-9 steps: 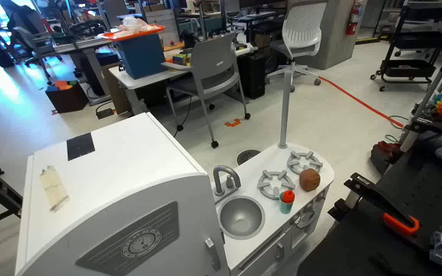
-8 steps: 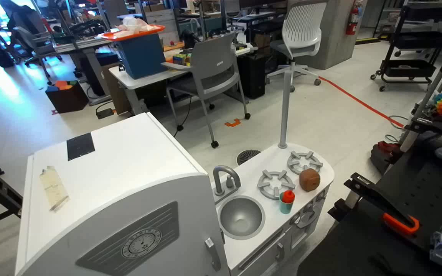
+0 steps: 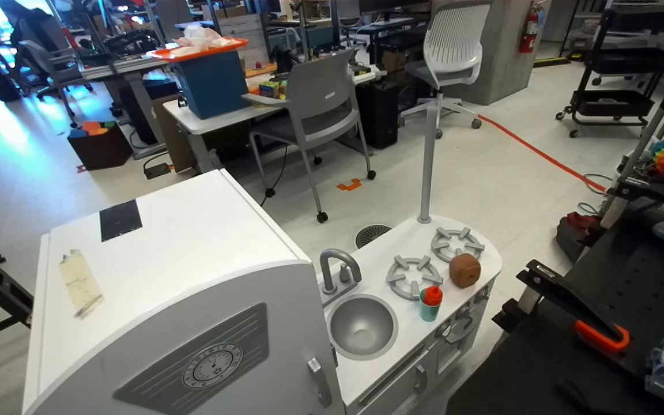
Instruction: Turn the tap faucet to the right
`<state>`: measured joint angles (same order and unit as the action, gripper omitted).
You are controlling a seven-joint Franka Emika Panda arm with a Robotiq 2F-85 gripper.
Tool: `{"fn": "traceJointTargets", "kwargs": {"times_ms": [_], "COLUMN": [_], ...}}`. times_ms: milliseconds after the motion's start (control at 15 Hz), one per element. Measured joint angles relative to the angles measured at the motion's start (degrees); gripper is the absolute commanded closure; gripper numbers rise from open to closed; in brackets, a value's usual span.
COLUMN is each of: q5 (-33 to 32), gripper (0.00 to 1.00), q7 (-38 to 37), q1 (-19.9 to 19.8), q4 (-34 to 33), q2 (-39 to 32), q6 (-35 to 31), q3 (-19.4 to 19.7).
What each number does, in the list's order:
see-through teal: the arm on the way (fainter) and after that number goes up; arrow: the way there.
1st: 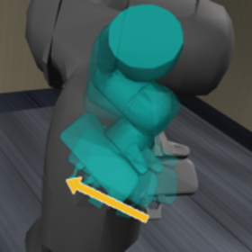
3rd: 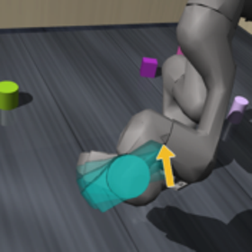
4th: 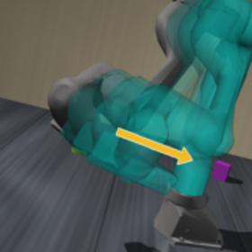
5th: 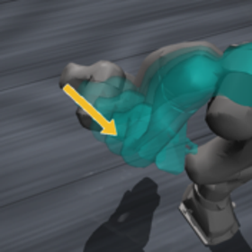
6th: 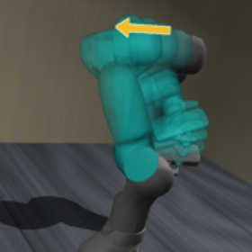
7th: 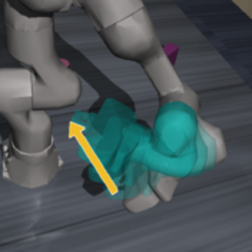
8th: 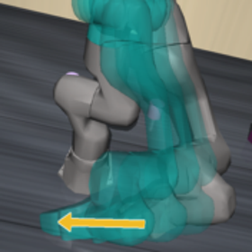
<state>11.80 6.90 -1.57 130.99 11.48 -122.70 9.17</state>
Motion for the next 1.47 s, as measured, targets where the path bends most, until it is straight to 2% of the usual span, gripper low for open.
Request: {"fn": "traceJointTargets", "kwargs": {"times_ms": [400,667,1067,1267,1467], "q5": [0.96,0.16,-4.56,-6.26,-7.12], "gripper": [0.00,0.00,0.00,0.00,0.00], "q7": [-0.49,-1.30,-4.60,-4.69,-4.58], "q1": [2.43,2.55,3.82,3.87,3.56], "q4": [5.18,2.96,-9.69,-15.70,-18.65], "q2": [-18.08,-33.88,-55.68,-62.21,-65.46], "q6": [-27.30,-42.09,-49.62,-50.35,-50.35], "q3": [-6.38,-9.39,-10.39,-11.62,-14.06]}}
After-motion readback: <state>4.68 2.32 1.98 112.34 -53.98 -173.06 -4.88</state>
